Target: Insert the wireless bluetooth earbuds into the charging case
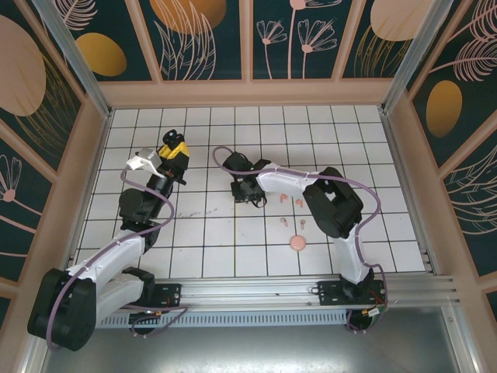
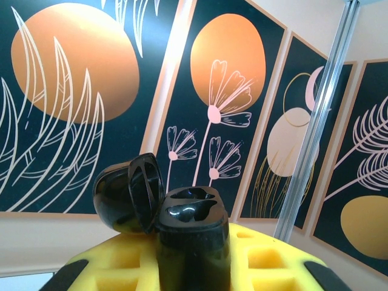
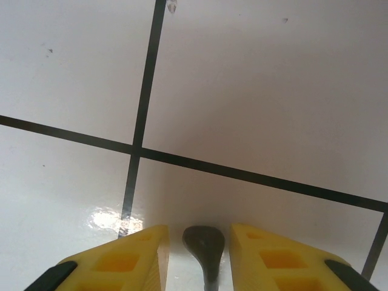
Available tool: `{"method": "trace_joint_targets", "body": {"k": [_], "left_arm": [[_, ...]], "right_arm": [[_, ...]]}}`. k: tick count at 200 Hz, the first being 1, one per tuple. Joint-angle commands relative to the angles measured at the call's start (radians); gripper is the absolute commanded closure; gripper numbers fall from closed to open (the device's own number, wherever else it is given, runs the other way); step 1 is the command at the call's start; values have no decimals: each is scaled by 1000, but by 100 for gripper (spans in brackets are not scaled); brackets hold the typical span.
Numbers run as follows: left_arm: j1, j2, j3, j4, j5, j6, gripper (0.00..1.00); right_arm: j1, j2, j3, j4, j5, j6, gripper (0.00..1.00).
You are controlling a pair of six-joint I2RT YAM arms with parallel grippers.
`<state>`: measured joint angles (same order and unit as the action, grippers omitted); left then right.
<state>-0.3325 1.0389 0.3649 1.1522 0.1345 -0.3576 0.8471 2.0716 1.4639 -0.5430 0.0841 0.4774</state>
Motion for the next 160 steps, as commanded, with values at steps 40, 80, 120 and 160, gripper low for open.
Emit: {"method": "trace_joint_targets", "body": {"k": [40,80,120,160], "left_arm": [[-1,8,18,56,27,-21,100],[0,10,20,58,38,-26,100],[-1,13,18,58,60,-24,100],[0,10,14,52,83,-20,100]], "right_arm": [[23,41,18,-34,36,-3,69],[24,50,21,-33,40,-2,71],[24,49,21,-25,45,-2,73],[23,55,28,-16,37,1,70]]}}
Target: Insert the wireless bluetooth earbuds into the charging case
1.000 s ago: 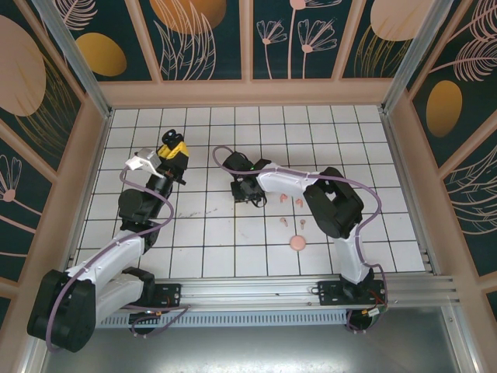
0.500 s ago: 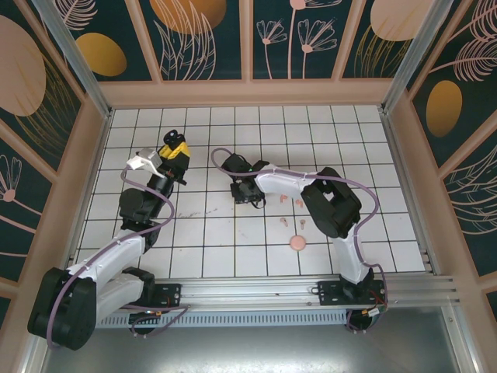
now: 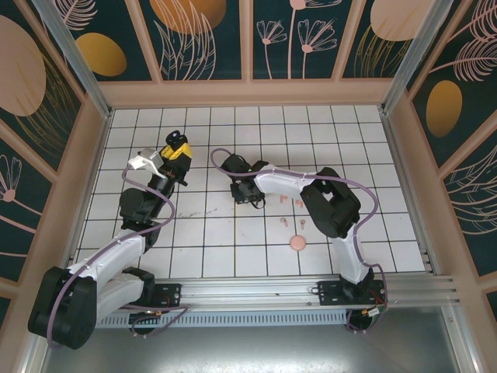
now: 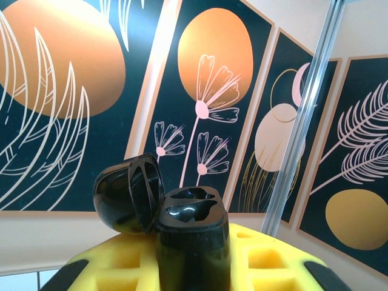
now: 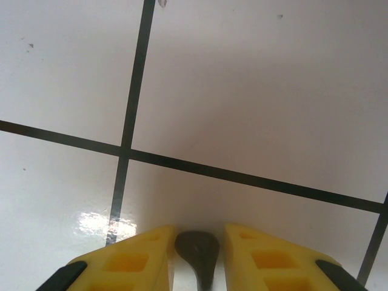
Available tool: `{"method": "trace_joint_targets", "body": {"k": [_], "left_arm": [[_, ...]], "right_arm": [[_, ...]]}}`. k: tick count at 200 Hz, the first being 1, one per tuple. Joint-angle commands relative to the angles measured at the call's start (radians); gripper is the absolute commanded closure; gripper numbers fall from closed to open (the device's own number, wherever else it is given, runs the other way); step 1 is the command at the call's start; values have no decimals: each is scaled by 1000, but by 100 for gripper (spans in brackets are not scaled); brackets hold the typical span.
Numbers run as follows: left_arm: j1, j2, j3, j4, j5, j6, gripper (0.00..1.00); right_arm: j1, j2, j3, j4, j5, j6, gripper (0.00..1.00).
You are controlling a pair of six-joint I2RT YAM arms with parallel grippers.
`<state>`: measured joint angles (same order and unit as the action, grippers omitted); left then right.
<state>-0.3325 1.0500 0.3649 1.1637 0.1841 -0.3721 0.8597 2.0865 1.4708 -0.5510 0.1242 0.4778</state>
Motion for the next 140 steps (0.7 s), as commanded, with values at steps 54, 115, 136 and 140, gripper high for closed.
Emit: {"method": "trace_joint_targets", "body": {"k": [54,115,136,140], "left_arm": [[-2,2,20,40,45,-7,100],[-1,11,21,41,64,-10,100],[-1,12,20,40,70,-10,100],[-1,12,20,41,72,-10,100]], "right_arm": [[6,50,28,-10,-6,20,67],[-1,63,30,-13,-11,45,68],[-4,66,31,-12,-14,53,68],[-4,66,32,-13,-14,54,69]]}}
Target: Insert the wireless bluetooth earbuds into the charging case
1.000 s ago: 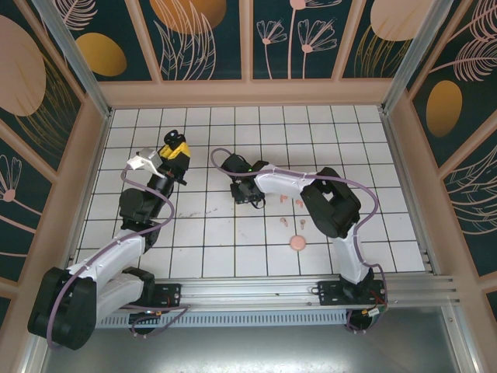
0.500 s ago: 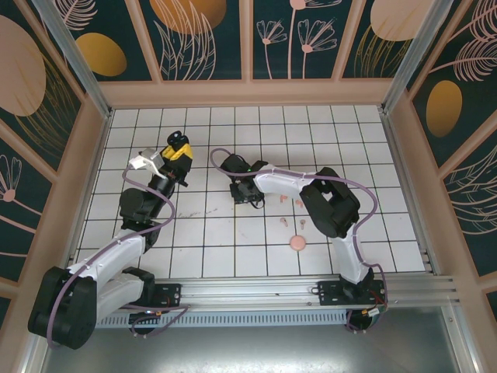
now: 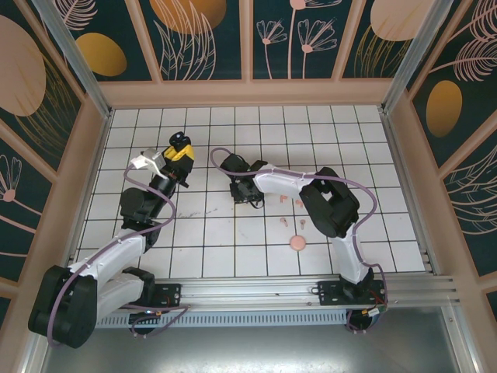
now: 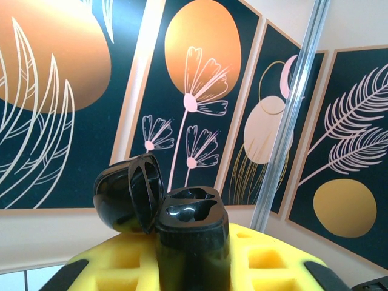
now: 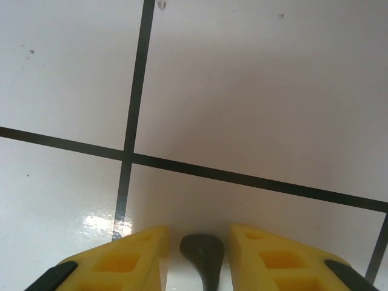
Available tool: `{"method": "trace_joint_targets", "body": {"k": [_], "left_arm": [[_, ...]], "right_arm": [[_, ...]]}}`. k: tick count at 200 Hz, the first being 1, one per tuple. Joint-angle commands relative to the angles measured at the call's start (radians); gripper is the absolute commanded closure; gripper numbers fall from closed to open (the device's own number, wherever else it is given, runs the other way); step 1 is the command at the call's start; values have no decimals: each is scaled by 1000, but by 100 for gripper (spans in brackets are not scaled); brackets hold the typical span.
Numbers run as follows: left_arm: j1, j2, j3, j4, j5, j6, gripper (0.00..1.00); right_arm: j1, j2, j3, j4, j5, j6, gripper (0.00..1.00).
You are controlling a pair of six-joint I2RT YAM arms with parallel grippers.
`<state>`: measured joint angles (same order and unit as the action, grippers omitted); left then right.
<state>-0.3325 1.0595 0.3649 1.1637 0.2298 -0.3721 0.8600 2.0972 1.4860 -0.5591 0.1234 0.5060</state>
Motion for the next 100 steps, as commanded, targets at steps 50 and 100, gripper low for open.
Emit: {"method": "trace_joint_targets", "body": {"k": [50,100], "left_arm": [[-2,2,21,40,39,-12,100],[-4,-1,22,28,61,1,100]], "right_arm": [[-6,63,23,-5,-14,34,73],[-7,43,24,0,2,27,82]]}}
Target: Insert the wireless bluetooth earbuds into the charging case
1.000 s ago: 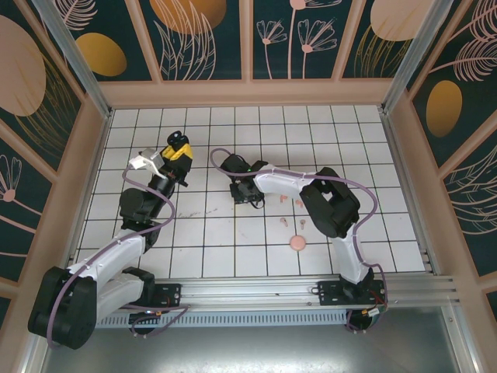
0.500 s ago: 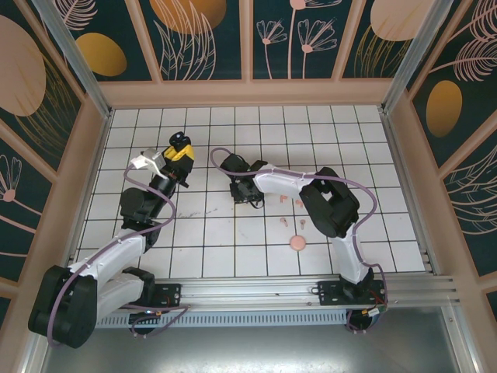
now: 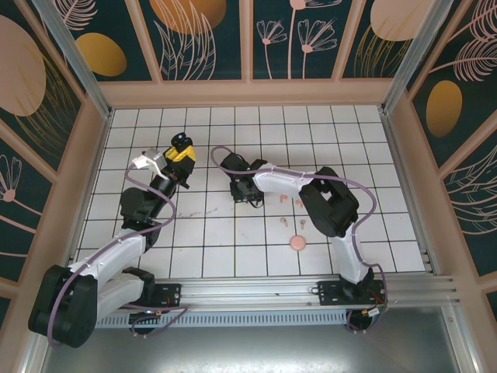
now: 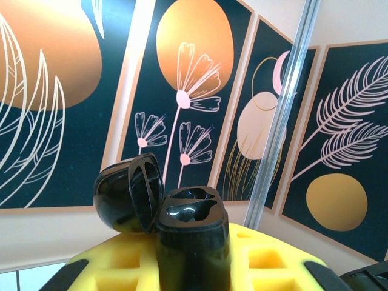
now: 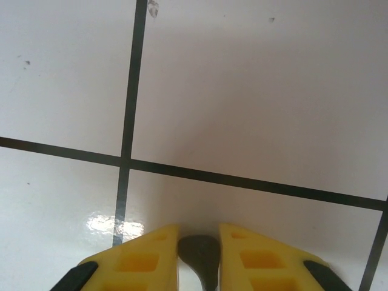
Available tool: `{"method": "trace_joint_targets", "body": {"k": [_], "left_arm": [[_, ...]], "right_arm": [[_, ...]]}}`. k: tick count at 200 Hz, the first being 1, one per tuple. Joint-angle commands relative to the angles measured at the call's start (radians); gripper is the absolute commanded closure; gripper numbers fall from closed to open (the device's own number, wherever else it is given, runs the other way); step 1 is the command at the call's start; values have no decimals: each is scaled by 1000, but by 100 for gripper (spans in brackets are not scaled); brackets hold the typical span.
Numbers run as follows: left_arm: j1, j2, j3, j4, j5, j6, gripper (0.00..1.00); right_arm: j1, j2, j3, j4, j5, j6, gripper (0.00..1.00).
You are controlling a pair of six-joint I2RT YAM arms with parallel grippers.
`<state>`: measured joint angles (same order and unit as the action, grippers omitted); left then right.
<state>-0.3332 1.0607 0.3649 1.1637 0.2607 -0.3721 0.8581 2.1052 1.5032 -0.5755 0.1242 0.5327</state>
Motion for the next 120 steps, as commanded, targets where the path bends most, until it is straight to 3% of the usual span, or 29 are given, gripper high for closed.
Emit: {"method": "trace_joint_targets", "body": {"k": [1,120], "left_arm": [[-3,-2,22,26,31,2,100],[-52,-67,-118,50,202,187,100]], "right_arm": [[-5,34,7,16,2,0,82],[-51,-410,-32,116,47,-129,84]]}}
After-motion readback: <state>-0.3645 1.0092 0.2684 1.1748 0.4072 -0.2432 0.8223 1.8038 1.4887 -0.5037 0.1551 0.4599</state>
